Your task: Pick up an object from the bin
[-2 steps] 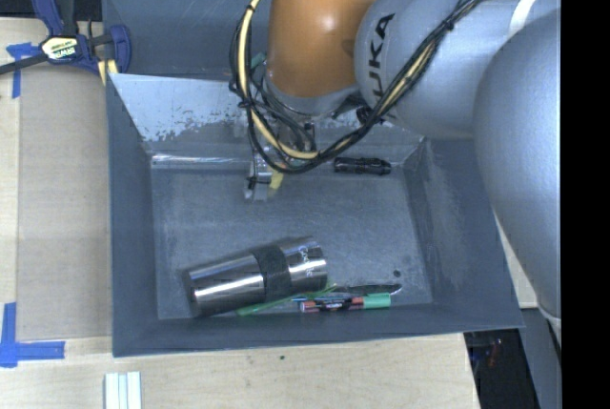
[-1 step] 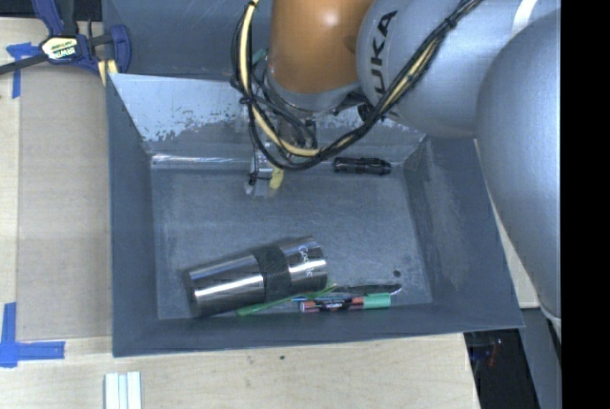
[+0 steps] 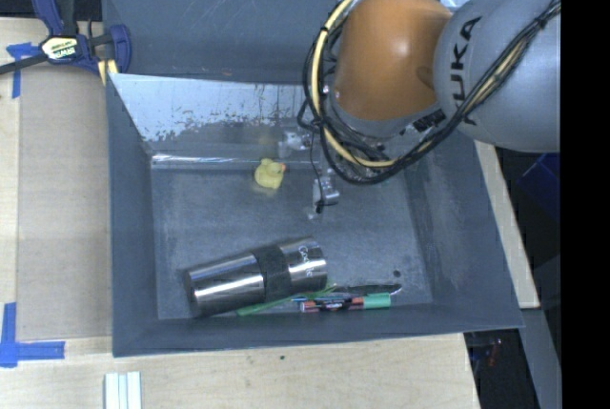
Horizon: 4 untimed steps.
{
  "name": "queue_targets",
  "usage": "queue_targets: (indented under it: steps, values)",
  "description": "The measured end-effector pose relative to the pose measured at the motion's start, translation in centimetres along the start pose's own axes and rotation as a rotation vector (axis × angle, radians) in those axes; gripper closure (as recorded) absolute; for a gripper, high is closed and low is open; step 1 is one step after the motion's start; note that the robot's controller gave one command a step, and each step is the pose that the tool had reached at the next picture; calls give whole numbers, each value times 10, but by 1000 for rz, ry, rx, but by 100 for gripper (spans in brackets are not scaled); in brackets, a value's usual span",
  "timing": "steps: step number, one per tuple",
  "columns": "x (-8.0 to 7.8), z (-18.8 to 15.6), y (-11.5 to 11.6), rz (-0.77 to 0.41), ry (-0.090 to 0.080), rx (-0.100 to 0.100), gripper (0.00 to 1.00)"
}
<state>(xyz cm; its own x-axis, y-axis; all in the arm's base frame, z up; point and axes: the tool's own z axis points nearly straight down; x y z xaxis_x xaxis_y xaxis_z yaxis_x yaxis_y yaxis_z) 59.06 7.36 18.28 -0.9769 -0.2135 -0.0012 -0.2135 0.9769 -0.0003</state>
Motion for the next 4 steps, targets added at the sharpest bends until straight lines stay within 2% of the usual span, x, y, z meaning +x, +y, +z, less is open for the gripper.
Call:
queue_targets:
  steps: [1,2,3,4]
  values:
    - [-5,-15,10,1,-7,-1,0]
    - [36,62,11,-61,-1,1,0]
    - [60,42,-7,-203,-22,3,0]
    - [38,66,45,-135,-21,2,0]
